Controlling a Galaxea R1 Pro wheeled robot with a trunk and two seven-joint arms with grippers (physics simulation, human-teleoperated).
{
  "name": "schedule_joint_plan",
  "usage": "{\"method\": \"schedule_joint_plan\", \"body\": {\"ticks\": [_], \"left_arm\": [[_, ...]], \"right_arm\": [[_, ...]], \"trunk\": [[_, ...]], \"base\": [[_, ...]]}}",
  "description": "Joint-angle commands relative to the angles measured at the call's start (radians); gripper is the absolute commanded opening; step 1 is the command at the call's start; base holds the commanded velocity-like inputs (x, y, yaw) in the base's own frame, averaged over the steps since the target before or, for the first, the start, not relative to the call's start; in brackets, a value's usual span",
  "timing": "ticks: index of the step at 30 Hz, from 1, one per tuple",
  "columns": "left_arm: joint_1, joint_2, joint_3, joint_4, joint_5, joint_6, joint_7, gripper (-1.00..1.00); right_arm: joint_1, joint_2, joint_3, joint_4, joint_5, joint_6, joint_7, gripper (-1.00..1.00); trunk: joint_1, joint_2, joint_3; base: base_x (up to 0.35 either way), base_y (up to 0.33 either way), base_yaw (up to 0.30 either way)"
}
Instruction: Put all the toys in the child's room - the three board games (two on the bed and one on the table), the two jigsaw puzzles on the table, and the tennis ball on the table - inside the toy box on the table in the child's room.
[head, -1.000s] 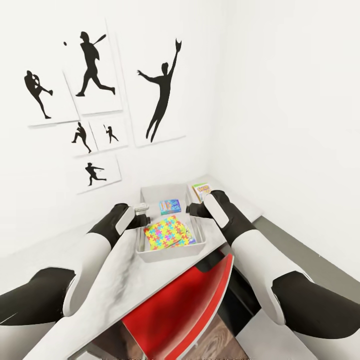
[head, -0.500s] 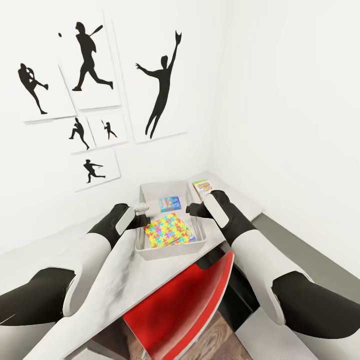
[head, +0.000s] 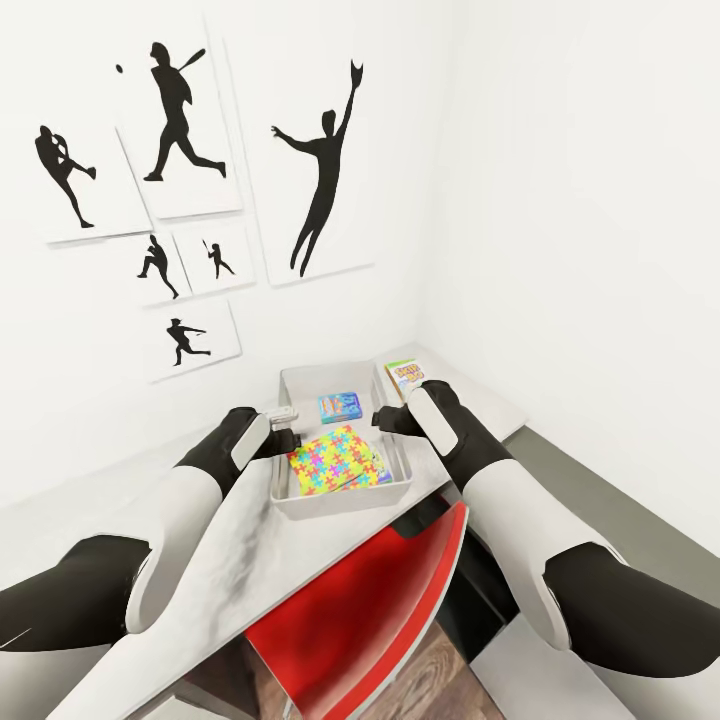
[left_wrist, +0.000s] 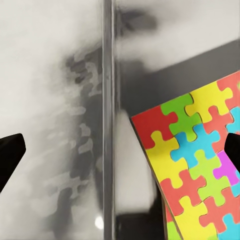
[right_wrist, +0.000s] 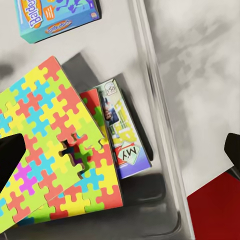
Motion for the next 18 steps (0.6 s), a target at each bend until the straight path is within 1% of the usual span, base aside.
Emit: {"method": "schedule_joint_plan", "body": {"ticks": [1,6,11,18], "left_arm": [[-0.001,0.001,-0.007,-0.001,0.011,0.003,0.008,1.0],[-0.001,0.0,-0.007,-0.001,0.011,0.003,0.007,1.0],[-0.001,0.0,-0.007,-0.001,0.011,0.003,0.007,1.0],[-0.001,0.001,-0.007,-0.001,0.011,0.002,0.006,1.0]], "right_arm": [[-0.001,0.0,0.001,-0.001,-0.009,0.002,-0.009,1.0],[0.001,-0.003,-0.002,0.001,-0.012,0.002,-0.009,1.0],[0.002,-0.029,-0.006,0.013,-0.014,-0.001,-0.007,1.0],[0.002,-0.043,-0.007,0.055,-0.011,-0.005,-0.006,1.0]], "trunk": [[0.001,-0.002,-0.002],[0.001,-0.002,-0.002],[0.001,-0.002,-0.002],[0.001,-0.002,-0.002]], "base": [[0.0,0.0,0.0],[0.0,0.0,0.0],[0.0,0.0,0.0],[0.0,0.0,0.0]]}}
